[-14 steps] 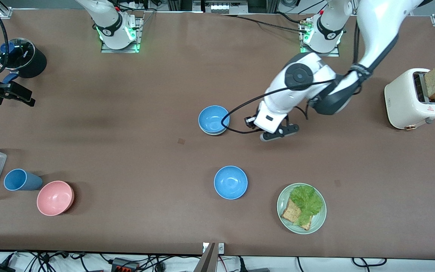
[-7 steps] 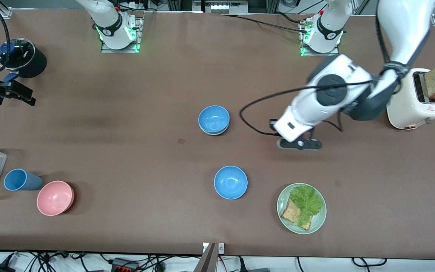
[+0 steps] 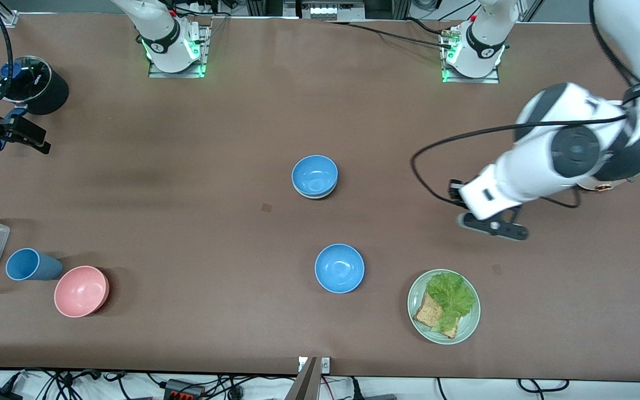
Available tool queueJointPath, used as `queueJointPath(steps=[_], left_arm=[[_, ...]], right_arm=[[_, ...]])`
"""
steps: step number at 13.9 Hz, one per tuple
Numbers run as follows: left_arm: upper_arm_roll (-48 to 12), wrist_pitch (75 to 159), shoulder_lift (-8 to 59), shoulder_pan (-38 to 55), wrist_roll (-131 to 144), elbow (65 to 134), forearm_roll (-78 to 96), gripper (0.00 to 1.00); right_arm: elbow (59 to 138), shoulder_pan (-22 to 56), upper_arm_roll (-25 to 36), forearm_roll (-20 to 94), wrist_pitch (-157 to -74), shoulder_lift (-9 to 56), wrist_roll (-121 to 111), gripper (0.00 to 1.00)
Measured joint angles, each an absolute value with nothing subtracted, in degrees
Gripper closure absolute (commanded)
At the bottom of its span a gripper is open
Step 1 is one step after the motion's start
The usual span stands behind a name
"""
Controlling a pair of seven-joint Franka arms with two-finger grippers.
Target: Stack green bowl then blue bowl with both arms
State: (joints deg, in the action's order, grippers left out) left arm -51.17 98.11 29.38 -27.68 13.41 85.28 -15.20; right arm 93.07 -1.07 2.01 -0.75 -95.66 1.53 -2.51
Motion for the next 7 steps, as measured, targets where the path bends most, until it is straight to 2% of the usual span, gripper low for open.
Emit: queueJointPath(steps=[5,6,7], left_arm=[[-32.06,97.58,14.79,-21.31,5.96,89.97,-6.25,0.60],[-30.00,97.54,11.93,-20.29,5.93,91.45,-6.21,0.57],[-28.65,97.48,8.87,-19.77,5.93,93.18,-6.19,0.44]], right_arm=[[93.09,-1.04,2.00,-0.75,-96.08,1.53,-2.51,0.00],[93.10,-1.03,2.00,-0.75,-96.08,1.53,-2.51,0.00],[93.10,-1.03,2.00,-0.75,-96.08,1.53,-2.51,0.00]])
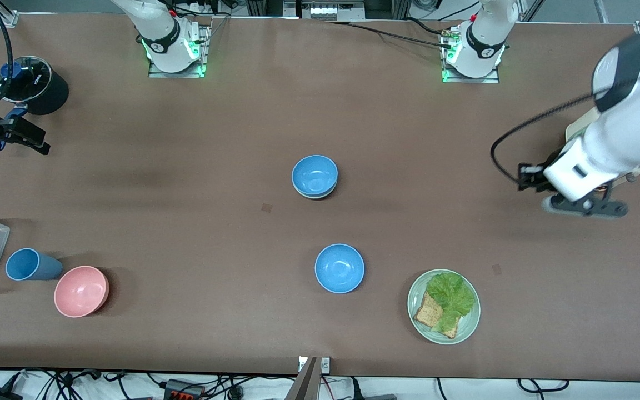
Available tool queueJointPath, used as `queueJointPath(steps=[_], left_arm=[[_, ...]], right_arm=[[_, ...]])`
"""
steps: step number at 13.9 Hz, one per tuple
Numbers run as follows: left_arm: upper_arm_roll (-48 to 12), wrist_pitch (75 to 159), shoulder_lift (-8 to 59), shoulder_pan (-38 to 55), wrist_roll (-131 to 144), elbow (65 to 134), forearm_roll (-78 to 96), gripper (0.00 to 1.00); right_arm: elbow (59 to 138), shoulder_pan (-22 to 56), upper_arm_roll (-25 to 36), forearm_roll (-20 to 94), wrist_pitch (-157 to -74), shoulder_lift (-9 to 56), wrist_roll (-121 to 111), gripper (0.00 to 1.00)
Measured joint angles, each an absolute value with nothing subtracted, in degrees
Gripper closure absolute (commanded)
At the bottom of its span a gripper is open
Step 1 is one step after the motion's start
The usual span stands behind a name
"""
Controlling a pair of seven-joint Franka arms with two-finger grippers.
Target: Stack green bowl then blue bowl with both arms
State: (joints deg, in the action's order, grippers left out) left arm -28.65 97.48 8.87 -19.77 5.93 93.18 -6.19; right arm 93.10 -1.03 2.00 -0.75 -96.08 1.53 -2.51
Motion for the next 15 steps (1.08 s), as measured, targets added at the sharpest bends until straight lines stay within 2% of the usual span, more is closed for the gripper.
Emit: queueJointPath(steps=[1,3,6,10,15], left_arm=[[-27.41,97.40,6.02,-19.26,5.93,94.90,-6.15,0.00],[-23.50,96.98,1.83,-15.37,5.93,98.23,-5.94,0.00],[-17.38,97.01,0.49,-8.02,6.59,100.28,-5.24,0.00],[-10.53,97.99,0.38,-7.27,7.34,100.31,7.52,0.00],[-8.71,97.47,-0.67,-7.17,7.34,100.33,7.59,0.00]], right_arm=[[93.11,-1.03,2.00,-0.75,-96.08,1.52,-2.51,0.00],[93.11,-1.02,2.00,-0.75,-96.10,1.52,-2.51,0.00],[93.11,-1.01,2.00,-0.75,-96.10,1.49,-2.51,0.00],[93.11,-0.99,1.99,-0.75,-96.10,1.48,-2.51,0.00],[93.11,-0.98,1.99,-0.75,-96.10,1.47,-2.51,0.00]])
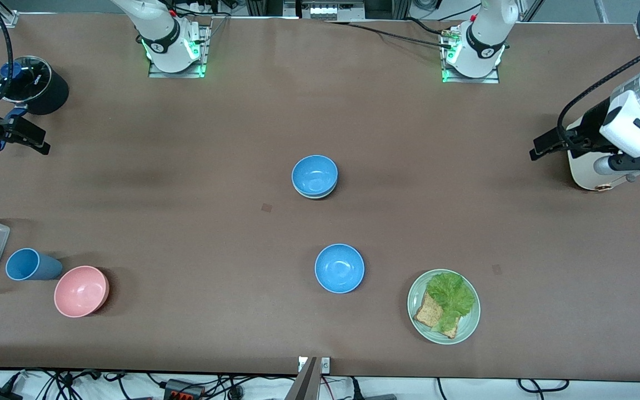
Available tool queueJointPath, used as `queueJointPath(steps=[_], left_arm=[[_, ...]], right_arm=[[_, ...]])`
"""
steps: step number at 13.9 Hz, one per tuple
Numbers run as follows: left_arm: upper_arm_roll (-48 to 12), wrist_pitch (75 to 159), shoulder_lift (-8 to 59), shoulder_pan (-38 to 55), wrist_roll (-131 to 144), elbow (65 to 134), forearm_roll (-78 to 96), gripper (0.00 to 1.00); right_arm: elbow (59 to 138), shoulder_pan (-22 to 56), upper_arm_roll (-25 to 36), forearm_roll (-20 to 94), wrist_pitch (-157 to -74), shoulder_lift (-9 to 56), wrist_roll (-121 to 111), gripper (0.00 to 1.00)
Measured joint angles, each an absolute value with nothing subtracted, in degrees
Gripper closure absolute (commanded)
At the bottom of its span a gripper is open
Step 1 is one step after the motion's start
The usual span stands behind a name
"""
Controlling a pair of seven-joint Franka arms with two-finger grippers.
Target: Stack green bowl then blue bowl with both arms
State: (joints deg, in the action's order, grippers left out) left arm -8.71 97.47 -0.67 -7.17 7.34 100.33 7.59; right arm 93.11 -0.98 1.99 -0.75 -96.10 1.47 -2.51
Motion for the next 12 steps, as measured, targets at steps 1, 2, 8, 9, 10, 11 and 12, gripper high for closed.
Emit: queueJointPath(steps=[1,2,8,9,10,11,12], left_arm=[[-8.71,97.29,-0.88,-7.08,7.32,100.34,7.11,0.00],[-8.70,97.17,-1.01,-6.92,7.00,100.34,6.29,0.00],[-9.02,96.43,-1.06,-6.22,5.50,100.34,4.06,0.00],[-9.20,96.21,-1.06,-5.95,5.47,100.34,3.05,0.00],[-9.28,95.75,-1.07,-5.77,5.46,100.34,2.44,0.00],[-9.31,95.47,-1.07,-5.68,5.25,100.34,2.00,0.00],[-9.32,95.32,-1.07,-5.62,4.84,100.34,1.59,0.00]], right_arm=[[93.11,-0.97,1.99,-0.75,-96.10,1.47,-2.51,0.00],[93.11,-0.98,1.99,-0.75,-96.10,1.47,-2.51,0.00],[93.11,-0.96,1.99,-0.75,-96.10,1.47,-2.51,0.00],[93.11,-0.96,1.99,-0.75,-96.10,1.47,-2.51,0.00],[93.11,-0.96,1.99,-0.75,-96.10,1.47,-2.51,0.00],[93.12,-0.96,1.99,-0.75,-96.10,1.47,-2.51,0.00],[93.15,-0.96,1.99,-0.75,-96.10,1.47,-2.51,0.00]])
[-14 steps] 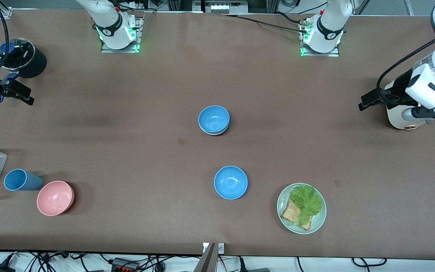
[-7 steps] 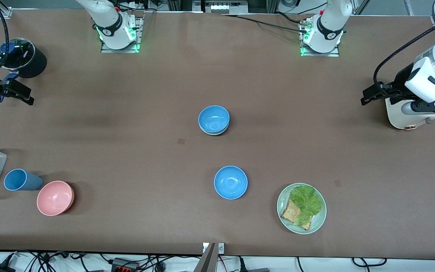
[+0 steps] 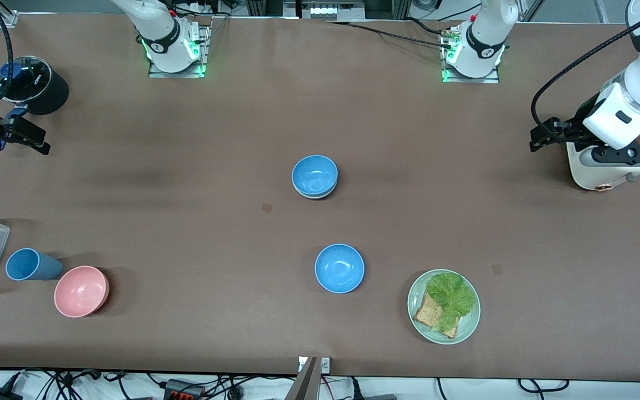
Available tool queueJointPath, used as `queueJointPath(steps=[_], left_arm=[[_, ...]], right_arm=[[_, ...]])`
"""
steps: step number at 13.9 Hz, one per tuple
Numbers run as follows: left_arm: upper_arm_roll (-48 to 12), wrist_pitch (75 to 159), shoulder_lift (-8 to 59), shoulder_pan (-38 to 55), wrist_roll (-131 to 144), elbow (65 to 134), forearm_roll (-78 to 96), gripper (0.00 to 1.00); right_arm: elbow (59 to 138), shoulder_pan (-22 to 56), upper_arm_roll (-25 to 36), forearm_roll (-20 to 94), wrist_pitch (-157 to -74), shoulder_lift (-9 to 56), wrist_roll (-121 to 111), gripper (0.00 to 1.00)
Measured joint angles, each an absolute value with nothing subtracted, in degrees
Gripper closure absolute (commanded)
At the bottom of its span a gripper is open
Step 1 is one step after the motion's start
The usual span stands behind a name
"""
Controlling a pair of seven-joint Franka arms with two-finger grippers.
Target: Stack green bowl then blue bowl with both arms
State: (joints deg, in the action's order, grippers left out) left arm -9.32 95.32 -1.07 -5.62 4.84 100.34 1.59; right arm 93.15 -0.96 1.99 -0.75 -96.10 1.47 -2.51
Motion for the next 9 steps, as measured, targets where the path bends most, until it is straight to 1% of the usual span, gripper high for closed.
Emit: queueJointPath(steps=[9], left_arm=[[-9.37,94.52,-1.12,-5.58,4.05,100.30,1.09,0.00]], right_arm=[[93.37,-0.96,1.99,-0.75,-96.10,1.47,-2.52,0.00]])
